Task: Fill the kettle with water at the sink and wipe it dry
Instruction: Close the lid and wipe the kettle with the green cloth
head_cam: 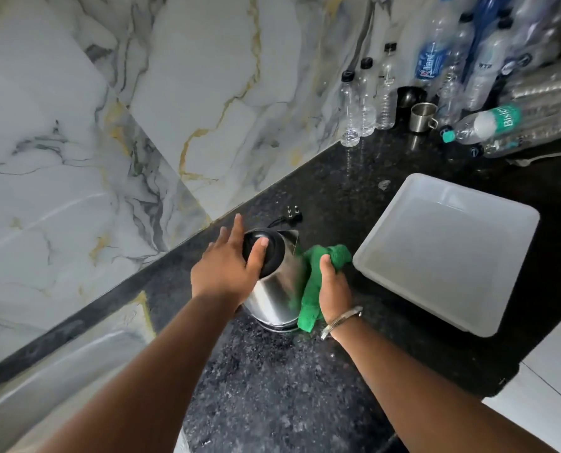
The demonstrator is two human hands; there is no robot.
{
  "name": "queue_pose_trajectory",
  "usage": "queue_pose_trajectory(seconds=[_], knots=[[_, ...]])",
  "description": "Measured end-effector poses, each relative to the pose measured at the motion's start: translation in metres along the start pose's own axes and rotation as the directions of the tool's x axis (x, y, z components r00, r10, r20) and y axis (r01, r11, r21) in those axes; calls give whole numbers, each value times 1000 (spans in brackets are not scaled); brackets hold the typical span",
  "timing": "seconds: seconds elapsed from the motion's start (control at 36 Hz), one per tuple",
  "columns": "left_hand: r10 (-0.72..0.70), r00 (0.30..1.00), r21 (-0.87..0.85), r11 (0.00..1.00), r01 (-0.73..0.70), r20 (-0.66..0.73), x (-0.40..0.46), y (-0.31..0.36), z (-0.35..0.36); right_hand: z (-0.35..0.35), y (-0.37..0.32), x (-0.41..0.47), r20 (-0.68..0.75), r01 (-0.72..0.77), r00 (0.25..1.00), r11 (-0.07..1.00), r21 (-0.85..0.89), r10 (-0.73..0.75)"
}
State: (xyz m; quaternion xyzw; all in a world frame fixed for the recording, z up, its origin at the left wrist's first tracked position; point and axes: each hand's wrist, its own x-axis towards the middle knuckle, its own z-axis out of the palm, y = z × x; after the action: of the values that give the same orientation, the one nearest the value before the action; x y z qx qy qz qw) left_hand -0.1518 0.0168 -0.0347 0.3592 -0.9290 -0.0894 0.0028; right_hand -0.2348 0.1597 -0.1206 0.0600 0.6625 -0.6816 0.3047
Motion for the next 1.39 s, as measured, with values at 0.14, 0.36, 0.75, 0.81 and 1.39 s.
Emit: queue_pose_trajectory(seconds=[0.14, 0.36, 0.75, 0.81, 1.39], knots=[[-141, 985, -100, 983, 152, 103, -3, 9, 2, 4, -20, -40, 81, 219, 971, 972, 89, -226], [199, 979, -264, 947, -183, 38, 17, -5, 5, 33, 17, -37, 194, 543, 833, 834, -101, -518], [102, 982, -574, 819, 10, 162, 12, -10, 1, 21, 32, -53, 218, 666, 745, 725, -176, -631], [83, 980, -603, 797, 43, 180, 11, -10, 1, 35, 38, -65, 330, 784, 620, 548, -291, -712], [245, 969, -81, 966, -246, -23, -1, -3, -5, -64, 38, -49, 70, -130, 990, 975, 181, 119]])
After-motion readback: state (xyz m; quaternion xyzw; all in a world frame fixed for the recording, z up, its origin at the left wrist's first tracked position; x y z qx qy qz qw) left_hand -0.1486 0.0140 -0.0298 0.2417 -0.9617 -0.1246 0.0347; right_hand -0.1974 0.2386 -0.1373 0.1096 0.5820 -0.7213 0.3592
